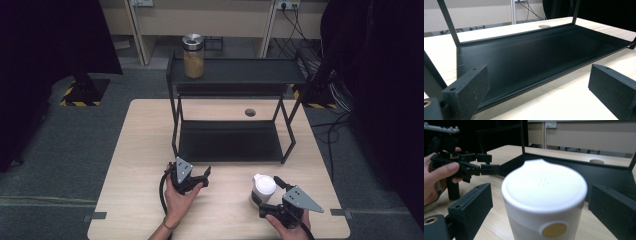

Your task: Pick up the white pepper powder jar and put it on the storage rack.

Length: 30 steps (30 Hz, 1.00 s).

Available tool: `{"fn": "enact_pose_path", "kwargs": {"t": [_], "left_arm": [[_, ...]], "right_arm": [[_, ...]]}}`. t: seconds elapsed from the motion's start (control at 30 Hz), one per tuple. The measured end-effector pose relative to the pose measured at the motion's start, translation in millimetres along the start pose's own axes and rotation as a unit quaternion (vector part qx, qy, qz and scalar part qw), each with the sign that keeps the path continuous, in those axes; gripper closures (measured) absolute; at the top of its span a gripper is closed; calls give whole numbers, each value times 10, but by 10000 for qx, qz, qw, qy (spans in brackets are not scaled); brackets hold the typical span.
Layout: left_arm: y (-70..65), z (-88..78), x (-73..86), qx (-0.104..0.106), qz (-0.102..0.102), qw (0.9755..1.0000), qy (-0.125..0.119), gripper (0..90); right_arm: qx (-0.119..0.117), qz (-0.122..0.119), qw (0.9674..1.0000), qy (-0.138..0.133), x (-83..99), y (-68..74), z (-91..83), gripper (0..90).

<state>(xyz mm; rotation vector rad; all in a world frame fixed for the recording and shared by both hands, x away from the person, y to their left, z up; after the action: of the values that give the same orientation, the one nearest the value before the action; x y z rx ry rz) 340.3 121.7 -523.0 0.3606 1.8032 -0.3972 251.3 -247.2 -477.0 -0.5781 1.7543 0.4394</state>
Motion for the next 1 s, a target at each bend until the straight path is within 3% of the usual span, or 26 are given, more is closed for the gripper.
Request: {"fn": "enact_pose_path", "kwargs": {"t": [0.63, 1.0], "left_arm": [[-4, 2, -1, 1, 15, 10000, 9, 28], [-9, 6, -4, 1, 34, 10000, 23, 28]], "right_arm": [[93, 47, 9986, 514, 214, 13, 102, 159], [161, 18, 9990, 408, 280, 16, 120, 235]]}}
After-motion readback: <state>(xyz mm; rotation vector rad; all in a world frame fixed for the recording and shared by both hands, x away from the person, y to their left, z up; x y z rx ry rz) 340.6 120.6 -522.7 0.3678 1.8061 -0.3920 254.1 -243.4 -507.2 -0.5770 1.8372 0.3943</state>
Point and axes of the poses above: each handheld gripper's, and its own axes: z roughly forward along the jaws, x roughly out of its underside, y roughly to its left, the point moved 10 cm from there along z, roughly forward along the jaws, and after that the axes turned 3 degrees about -z, right-handed, at the moved point
